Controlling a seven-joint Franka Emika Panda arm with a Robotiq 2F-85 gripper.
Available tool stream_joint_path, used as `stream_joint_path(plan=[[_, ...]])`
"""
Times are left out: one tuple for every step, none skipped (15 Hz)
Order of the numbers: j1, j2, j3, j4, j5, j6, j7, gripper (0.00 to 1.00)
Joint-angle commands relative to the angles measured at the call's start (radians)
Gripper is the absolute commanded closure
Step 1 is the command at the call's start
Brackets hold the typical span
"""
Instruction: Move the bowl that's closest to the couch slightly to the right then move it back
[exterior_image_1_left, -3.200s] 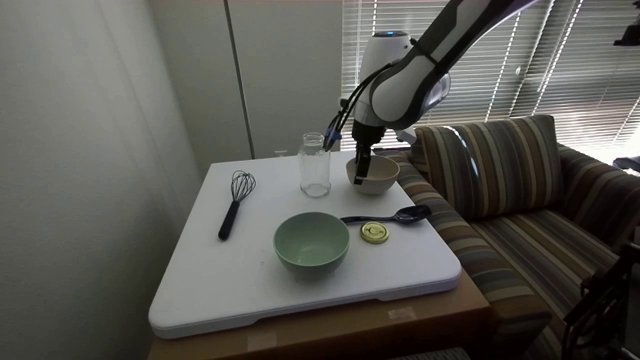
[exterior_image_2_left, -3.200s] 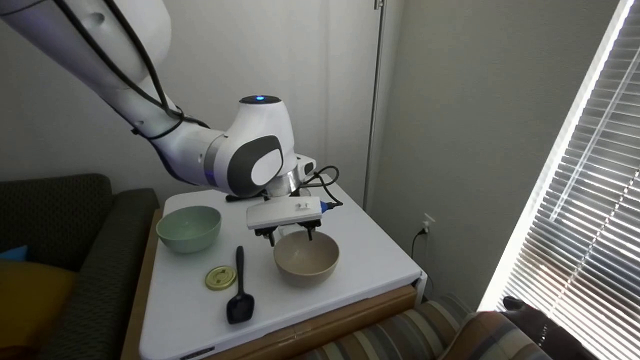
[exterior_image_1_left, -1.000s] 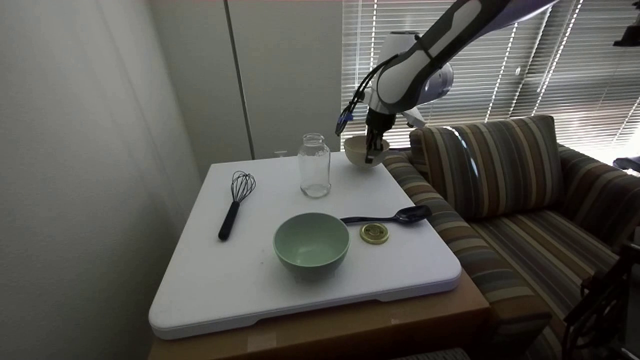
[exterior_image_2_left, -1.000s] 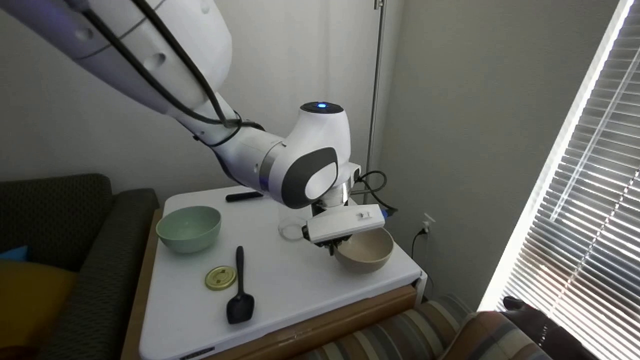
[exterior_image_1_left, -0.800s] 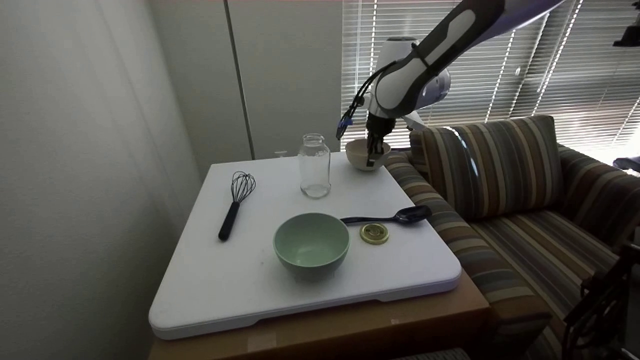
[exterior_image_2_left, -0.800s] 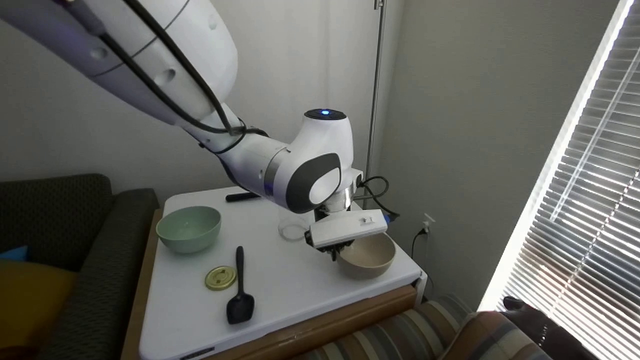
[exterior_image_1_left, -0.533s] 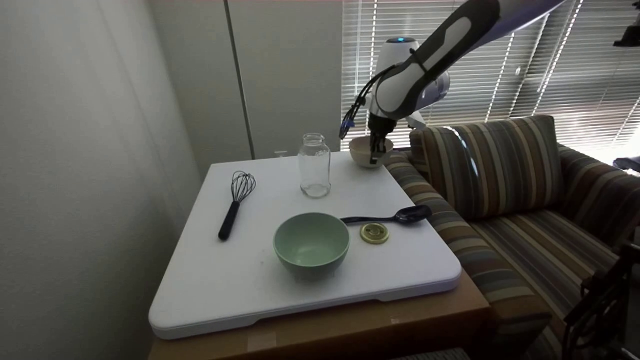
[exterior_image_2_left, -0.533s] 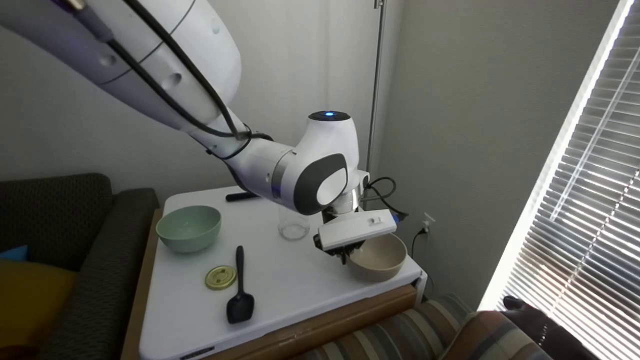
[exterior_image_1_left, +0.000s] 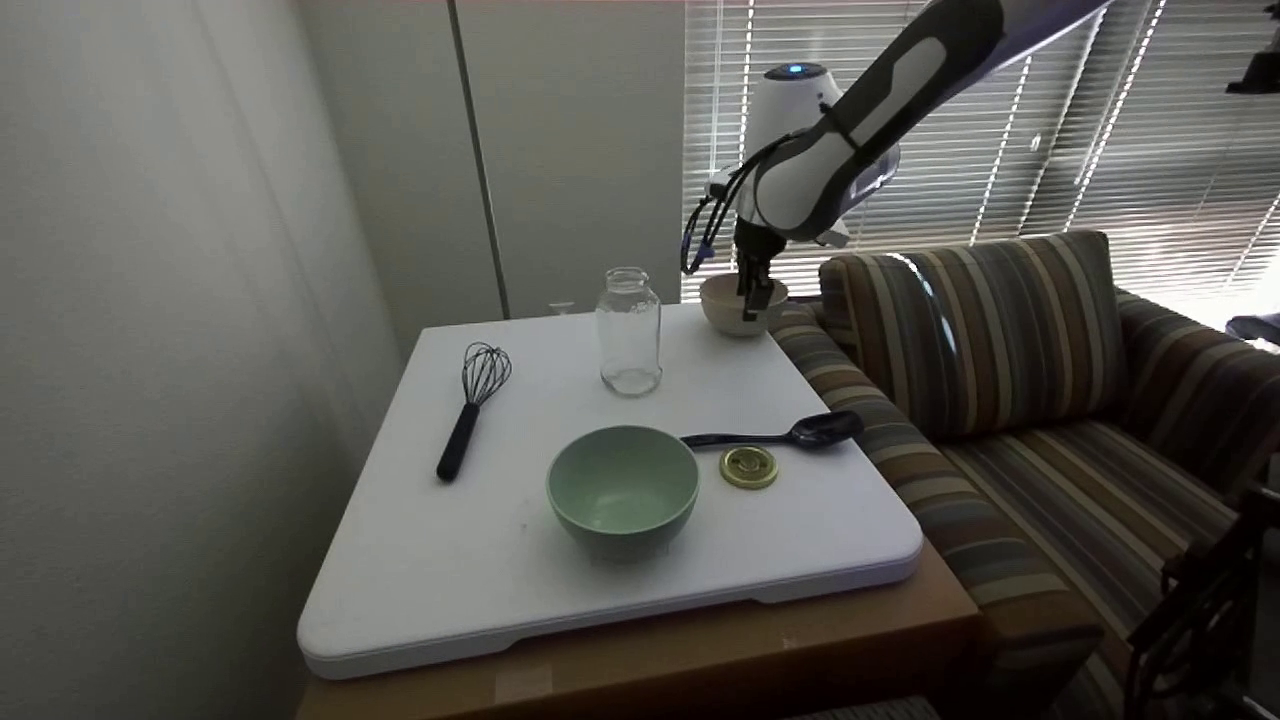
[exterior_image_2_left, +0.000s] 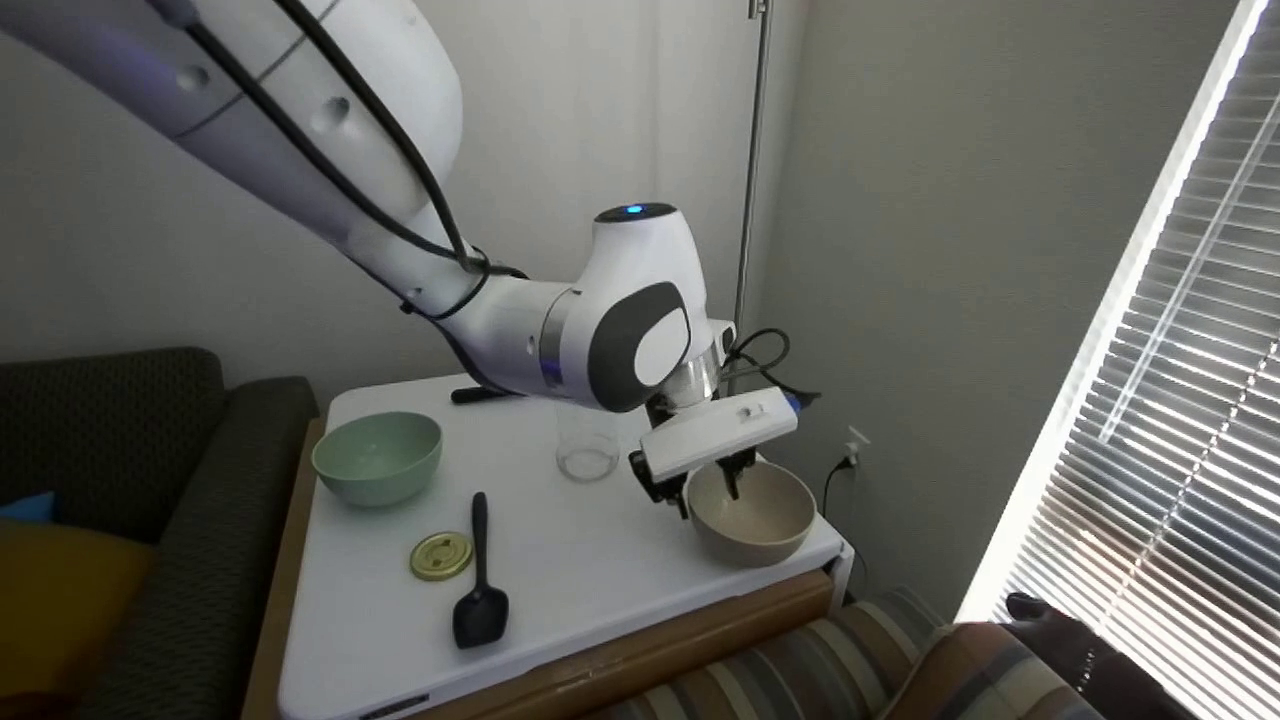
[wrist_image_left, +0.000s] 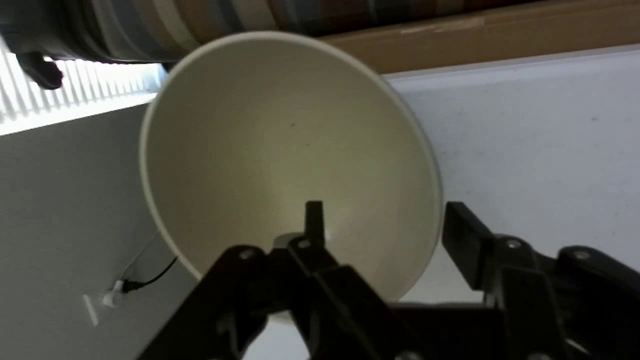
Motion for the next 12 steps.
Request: stream_joint_path(plan=[[0.081, -0.197, -0.113, -0.19, -0.117, 0.125, 0.093, 0.07], [0.103, -0.234, -0.141, -0.215, -0.151, 0.149, 0.124, 0.01], [0.113, -0.279, -0.153, -0.245, -0.177, 0.17, 0.147, 0.0], [0.119, -0.309, -0.159, -0.262, -0.194, 0.178, 0.169, 0.0], [0.109, -0.33, -0.144, -0.275, -0.194, 0.176, 0.177, 0.0], [0.086, -0.355, -0.107, -0.295, -0.178, 0.166, 0.164, 0.0], [0.058, -0.372, -0.061, -0.315, -0.147, 0.162, 0.148, 0.0], [0.028, -0.381, -0.015, -0.333, -0.11, 0.16, 0.127, 0.0], [-0.005, -0.38, 0.035, -0.341, -0.066, 0.148, 0.109, 0.0], [-0.011, -0.376, 0.046, -0.345, -0.043, 0.14, 0.124, 0.0], [-0.009, -0.362, 0.046, -0.341, -0.03, 0.141, 0.146, 0.0], [-0.018, -0.359, 0.059, -0.342, -0.017, 0.127, 0.139, 0.0]])
